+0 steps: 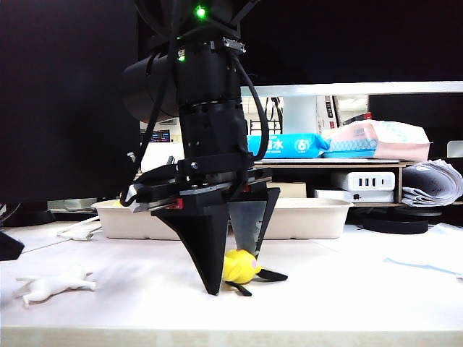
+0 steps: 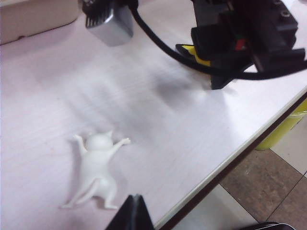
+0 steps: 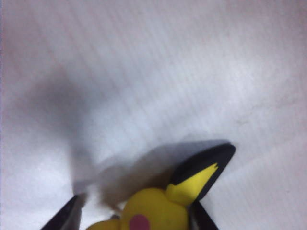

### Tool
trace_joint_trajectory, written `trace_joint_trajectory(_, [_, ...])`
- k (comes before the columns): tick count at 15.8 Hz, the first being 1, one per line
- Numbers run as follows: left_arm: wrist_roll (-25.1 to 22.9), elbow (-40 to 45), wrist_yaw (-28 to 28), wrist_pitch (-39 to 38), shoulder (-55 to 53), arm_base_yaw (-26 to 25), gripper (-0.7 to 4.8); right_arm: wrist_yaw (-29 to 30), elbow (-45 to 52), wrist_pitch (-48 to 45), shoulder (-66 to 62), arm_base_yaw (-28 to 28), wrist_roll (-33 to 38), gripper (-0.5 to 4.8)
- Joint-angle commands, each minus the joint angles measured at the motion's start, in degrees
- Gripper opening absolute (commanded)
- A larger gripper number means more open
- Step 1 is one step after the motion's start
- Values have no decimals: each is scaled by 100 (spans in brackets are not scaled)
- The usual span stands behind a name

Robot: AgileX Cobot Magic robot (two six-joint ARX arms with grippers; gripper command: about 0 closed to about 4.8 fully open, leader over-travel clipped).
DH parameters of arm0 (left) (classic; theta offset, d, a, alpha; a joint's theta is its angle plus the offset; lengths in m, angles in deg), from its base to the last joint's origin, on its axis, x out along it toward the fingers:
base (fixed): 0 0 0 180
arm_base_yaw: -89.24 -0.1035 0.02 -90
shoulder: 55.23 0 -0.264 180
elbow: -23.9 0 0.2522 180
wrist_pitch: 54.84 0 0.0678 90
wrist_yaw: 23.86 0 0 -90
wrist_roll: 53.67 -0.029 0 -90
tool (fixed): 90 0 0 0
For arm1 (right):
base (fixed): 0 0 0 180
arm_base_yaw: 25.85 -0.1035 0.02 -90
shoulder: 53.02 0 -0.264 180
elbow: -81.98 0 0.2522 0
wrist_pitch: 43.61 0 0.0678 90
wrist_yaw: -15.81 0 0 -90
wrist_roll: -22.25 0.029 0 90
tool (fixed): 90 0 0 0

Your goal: Put the dolls with similar colors into the same paper box, while dolls with different colors go into separate paper boxes.

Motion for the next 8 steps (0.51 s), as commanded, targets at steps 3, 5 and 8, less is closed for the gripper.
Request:
trace_joint_trajectory(3, [35, -13, 9, 68, 439, -76, -5, -83, 15, -699, 245, 61, 0, 147])
trace_joint_trajectory(5, [35, -11, 17, 68, 723, -402, -5, -68, -181, -1008, 313, 144, -4, 148])
trace_joint_trajectory(8, [35, -11, 0, 61, 1191, -890, -5, -59, -616, -1694, 286, 269, -28, 148])
